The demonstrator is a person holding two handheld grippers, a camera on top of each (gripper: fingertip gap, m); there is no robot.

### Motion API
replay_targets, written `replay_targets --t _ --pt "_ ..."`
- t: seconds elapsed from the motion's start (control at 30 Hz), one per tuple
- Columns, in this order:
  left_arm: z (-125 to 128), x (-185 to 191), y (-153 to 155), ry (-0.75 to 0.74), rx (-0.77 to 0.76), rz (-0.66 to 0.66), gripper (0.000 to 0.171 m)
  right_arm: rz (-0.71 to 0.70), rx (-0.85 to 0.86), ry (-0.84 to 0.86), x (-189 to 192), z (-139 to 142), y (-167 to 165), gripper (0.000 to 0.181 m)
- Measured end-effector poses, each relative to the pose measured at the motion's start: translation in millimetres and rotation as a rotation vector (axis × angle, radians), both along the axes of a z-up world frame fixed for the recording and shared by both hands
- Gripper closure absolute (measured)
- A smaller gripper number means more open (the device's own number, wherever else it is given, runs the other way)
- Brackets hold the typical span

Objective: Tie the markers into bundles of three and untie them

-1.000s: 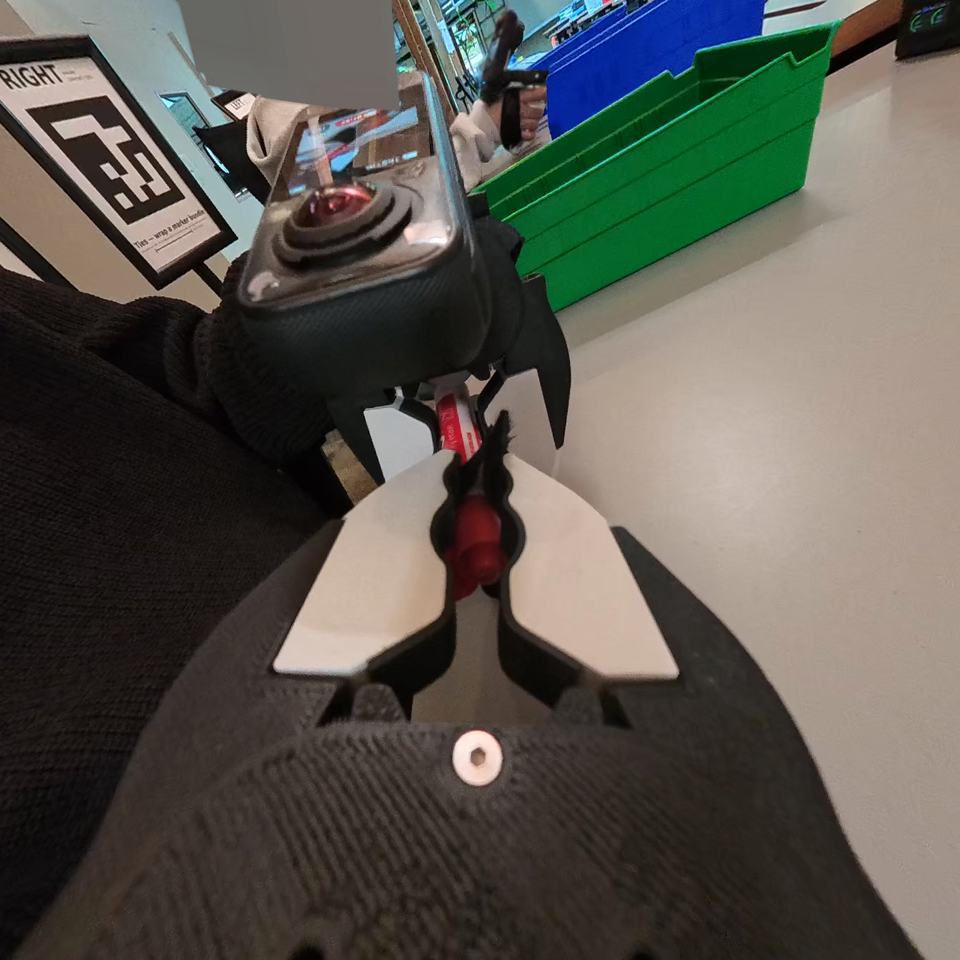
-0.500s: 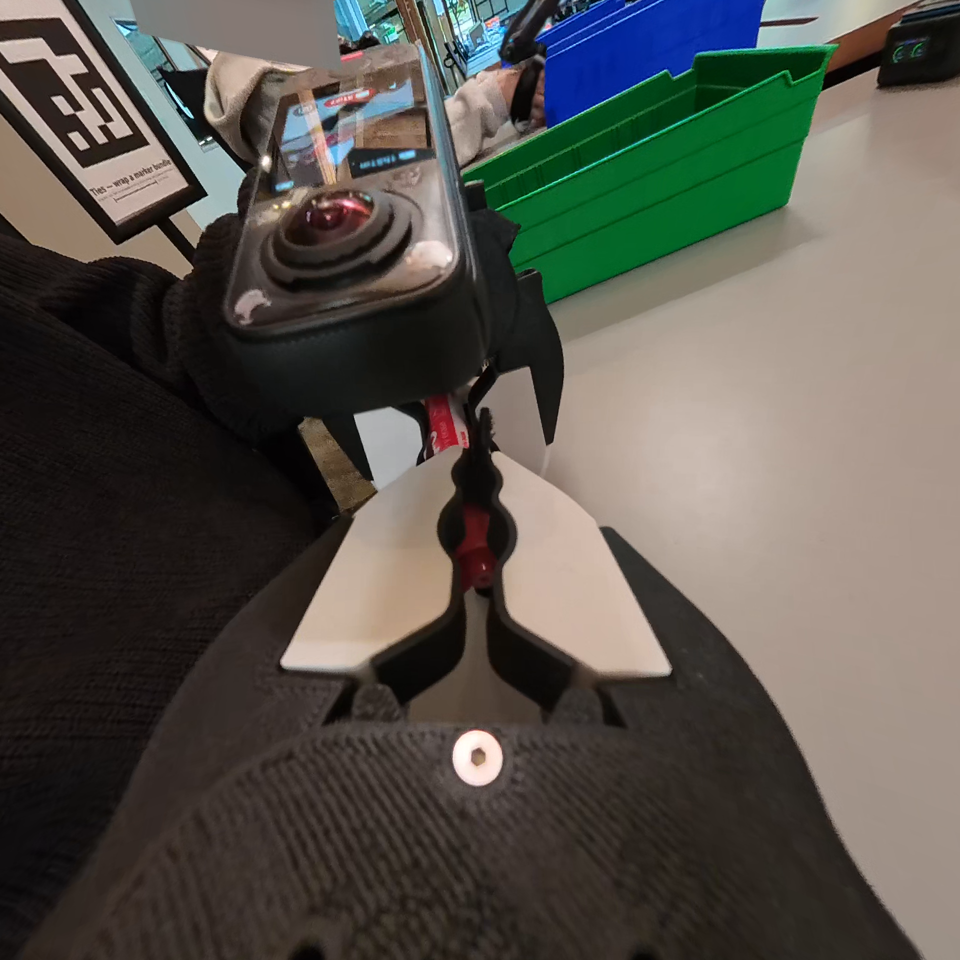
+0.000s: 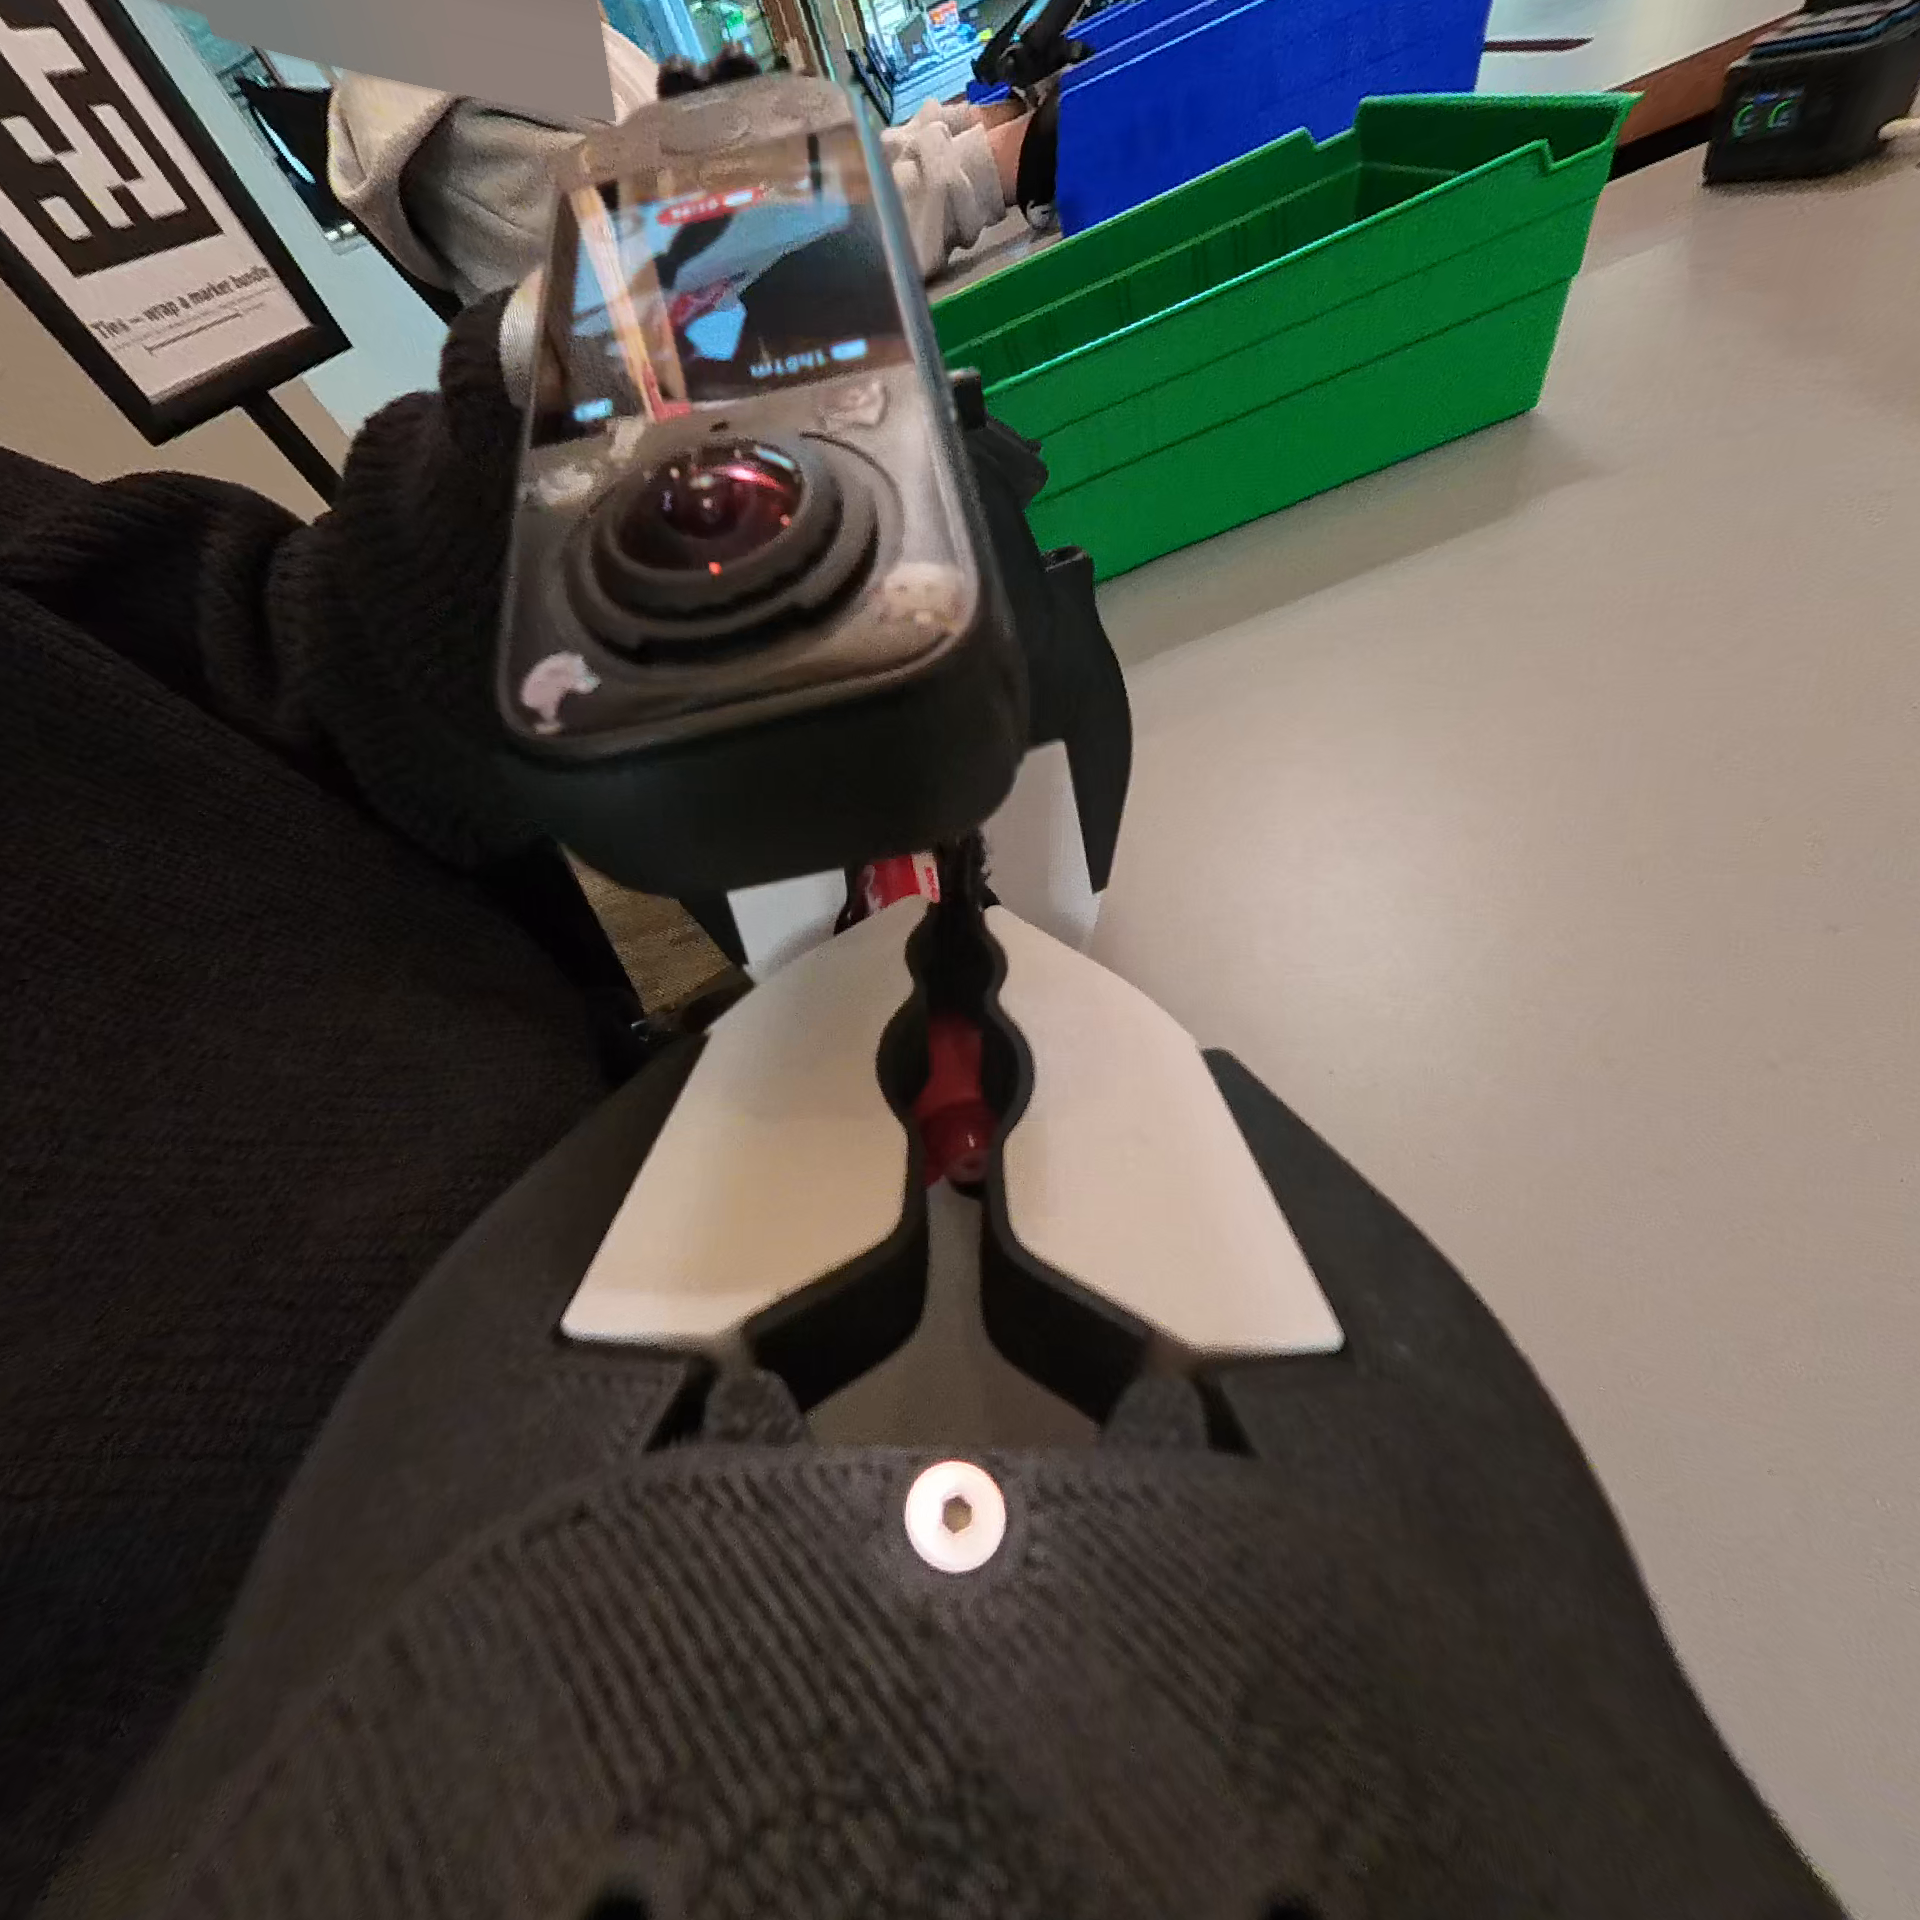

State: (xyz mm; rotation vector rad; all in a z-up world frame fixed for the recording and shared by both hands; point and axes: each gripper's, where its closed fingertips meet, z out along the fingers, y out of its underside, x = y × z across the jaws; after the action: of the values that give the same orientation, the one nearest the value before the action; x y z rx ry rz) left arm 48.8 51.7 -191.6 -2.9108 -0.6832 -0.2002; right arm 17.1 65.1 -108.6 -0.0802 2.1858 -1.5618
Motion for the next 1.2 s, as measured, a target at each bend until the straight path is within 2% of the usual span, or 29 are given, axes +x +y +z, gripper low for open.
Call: replay_targets --t 0.07,0.17,0.23,0.47,0.73,0.93,1.2 --pt "-1 -1 0 -0.003 -0.009 -0.003 0.127 -0.017 0.003 -0.003 -1 -1 1 0.172" --pt "-1 -2 5 -0.005 -0.003 -0.019 0.127 -0.052 0.022 0.02 -7 -7 4 0.149" --pt "-1 -3 6 -0.005 -0.006 -0.028 0.126 -0.063 0.02 -0.001 -10 -7 9 0.142" --pt "3 -13 7 0.003 -0.002 -0.044 0.127 -0.124 -0.034 -0.08 -26 3 30 0.14" --pt "13 -24 8 0.022 0.025 -0.054 0.127 -0.118 0.046 -0.108 -16 -16 37 0.12" --pt "17 -25 11 0.022 0.043 -0.064 0.127 -0.116 0.068 -0.081 -10 -23 33 0.126" --pt "19 -25 7 0.027 0.046 -0.046 0.127 -0.143 -0.007 -0.139 -27 -7 44 0.135"
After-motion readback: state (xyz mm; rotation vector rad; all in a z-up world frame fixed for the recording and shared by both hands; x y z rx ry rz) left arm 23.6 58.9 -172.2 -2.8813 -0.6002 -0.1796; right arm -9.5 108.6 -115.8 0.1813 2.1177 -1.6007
